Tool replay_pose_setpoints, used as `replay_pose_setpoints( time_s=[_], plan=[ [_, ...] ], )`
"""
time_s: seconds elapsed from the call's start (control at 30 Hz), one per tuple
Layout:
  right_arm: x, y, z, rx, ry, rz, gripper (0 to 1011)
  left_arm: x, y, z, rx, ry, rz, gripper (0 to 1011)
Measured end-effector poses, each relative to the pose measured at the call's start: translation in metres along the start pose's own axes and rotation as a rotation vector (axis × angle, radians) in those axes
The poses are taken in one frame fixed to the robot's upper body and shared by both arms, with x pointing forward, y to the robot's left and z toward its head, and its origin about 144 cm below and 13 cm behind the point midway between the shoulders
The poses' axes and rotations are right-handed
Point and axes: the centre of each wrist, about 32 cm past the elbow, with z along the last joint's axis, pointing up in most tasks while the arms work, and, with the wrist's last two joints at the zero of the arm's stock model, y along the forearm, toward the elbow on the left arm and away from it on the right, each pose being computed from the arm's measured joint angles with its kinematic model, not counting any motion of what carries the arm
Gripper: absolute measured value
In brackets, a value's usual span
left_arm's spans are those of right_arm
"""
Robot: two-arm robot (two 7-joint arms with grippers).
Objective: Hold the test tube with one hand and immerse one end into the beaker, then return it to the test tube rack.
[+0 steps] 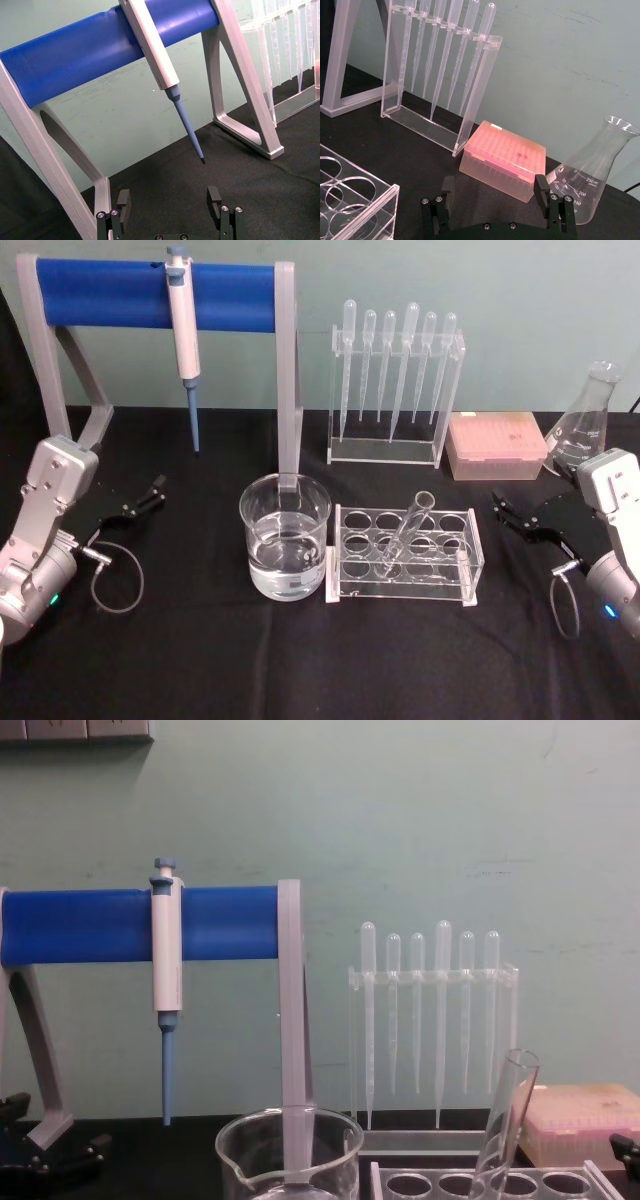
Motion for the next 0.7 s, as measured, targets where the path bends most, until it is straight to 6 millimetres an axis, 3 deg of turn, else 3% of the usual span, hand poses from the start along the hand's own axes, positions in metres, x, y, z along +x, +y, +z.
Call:
replay_pose_setpoints(
  time_s=[0.7],
  plan=[
    [0.0, 0.0, 0.0, 0.0, 0.0, 0.0, 1003, 0.0, 0.0, 0.0, 0.0, 0.0, 0.0, 1000]
  ],
)
